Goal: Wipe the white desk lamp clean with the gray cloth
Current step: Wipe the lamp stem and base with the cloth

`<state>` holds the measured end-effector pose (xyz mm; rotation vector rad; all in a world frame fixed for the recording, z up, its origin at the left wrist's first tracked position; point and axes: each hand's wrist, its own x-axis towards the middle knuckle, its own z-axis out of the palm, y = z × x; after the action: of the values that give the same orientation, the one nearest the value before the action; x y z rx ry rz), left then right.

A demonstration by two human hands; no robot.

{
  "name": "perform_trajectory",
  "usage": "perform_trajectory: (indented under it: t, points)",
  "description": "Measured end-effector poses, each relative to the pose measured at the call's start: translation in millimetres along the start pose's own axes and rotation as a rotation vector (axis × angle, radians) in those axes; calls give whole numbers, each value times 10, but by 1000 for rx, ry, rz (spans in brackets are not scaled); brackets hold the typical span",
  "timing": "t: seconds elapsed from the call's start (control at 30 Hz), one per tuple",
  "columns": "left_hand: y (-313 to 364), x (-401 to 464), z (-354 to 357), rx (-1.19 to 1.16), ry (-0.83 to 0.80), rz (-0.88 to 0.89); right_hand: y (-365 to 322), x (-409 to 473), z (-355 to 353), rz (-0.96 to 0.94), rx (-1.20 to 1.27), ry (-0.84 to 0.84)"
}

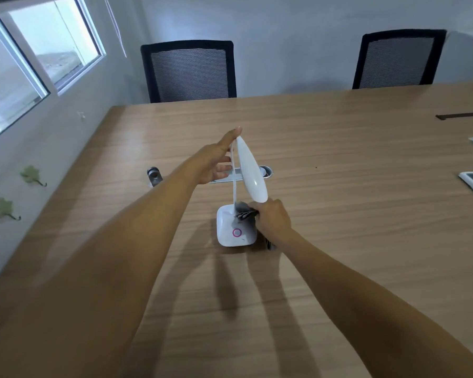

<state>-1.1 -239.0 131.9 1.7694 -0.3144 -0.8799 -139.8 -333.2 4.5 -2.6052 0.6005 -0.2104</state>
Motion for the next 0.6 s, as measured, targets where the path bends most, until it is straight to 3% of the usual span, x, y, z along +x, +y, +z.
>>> perform_trajectory:
  t: [0.37,0.5,0.6]
  points:
    - [2,-72,82,-91,-20,-3,-15,-156,-110,-216,-83,-419]
    - [9,-85,77,-90,-11,-1,-161,-39,-243,-237,-21,-170]
    - [3,-76,82,-77,-4,4,-233,34,-77,-159,-2,-111]
